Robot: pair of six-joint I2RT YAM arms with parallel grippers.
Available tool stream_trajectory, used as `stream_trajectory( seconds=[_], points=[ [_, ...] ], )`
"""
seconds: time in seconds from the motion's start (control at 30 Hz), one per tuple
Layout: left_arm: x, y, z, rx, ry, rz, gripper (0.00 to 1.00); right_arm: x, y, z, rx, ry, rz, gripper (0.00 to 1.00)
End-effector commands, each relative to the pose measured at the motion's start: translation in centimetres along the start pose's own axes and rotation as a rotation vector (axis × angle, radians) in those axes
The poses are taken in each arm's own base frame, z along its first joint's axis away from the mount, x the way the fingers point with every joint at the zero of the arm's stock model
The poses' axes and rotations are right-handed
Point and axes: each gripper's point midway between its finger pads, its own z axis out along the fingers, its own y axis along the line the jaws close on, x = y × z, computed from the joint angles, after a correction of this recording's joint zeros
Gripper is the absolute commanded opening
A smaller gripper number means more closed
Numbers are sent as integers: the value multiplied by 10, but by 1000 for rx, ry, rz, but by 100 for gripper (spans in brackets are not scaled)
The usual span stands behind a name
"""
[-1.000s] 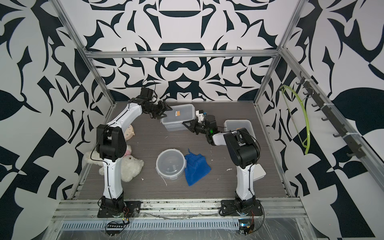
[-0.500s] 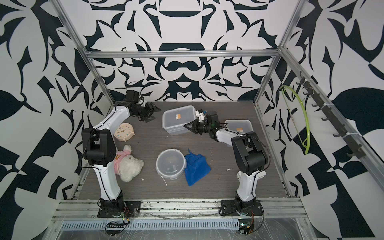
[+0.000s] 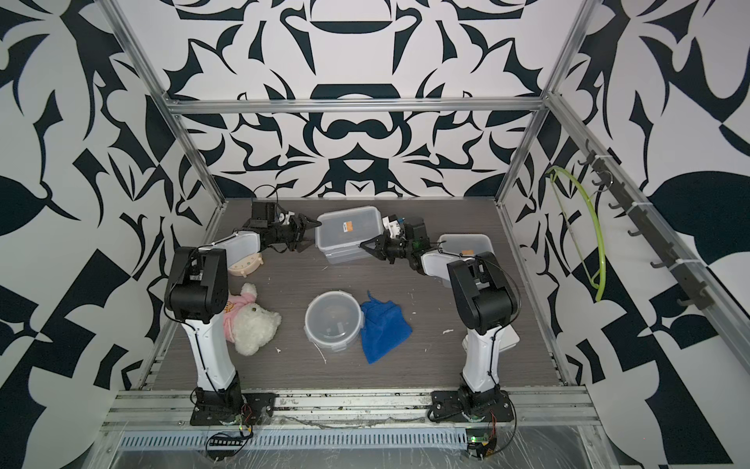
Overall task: Wipe the insides of the lunch boxes
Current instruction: Open the lid of the lunch box.
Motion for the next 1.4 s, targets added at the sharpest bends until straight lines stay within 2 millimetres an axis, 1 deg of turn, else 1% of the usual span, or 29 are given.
stream_trajectory(
  seconds=[0.0, 0.13, 0.4, 0.5, 0.57, 0.63, 0.77, 0.9, 1.0, 1.17, 1.2, 1.23, 1.3, 1.37],
  points=[
    [0, -11, 11, 82, 25, 14, 71, 7, -33, 4, 93, 2, 67, 0],
    [0, -8, 15, 100, 26, -5, 70, 4, -38, 2, 97, -10, 72, 0],
    [9, 18, 22, 60, 49, -53, 70, 1, -46, 3, 98, -13, 88, 0],
    [10, 18, 22, 60, 50, -50, 70, 1, -49, 4, 100, -14, 92, 0],
    [10, 15, 21, 64, 50, -47, 67, 1, -50, 4, 100, -13, 95, 0],
    [9, 9, 19, 71, 46, -38, 62, 2, -51, 4, 101, -14, 96, 0],
    [8, 0, 14, 74, 37, -27, 44, 3, -55, 3, 113, -16, 97, 0],
    [9, -1, 9, 49, 29, -24, 35, 4, -60, 1, 125, -19, 104, 0],
    [7, -1, 4, 36, 20, -19, 25, 4, -63, 0, 128, -18, 105, 0],
    [6, -12, -1, 21, 20, -2, 2, 5, -64, 0, 136, -16, 98, 0],
    [6, -15, -2, 18, 18, 0, 0, 5, -64, 0, 136, -16, 95, 0],
    [6, -19, -4, 14, 15, 3, 0, 4, -63, -1, 134, -17, 89, 2],
    [4, -31, -9, 14, 9, 17, 0, 4, -62, -1, 134, -19, 80, 23],
    [1, -45, -16, 7, -9, 38, 0, 4, -62, -2, 138, -23, 74, 39]
  ],
)
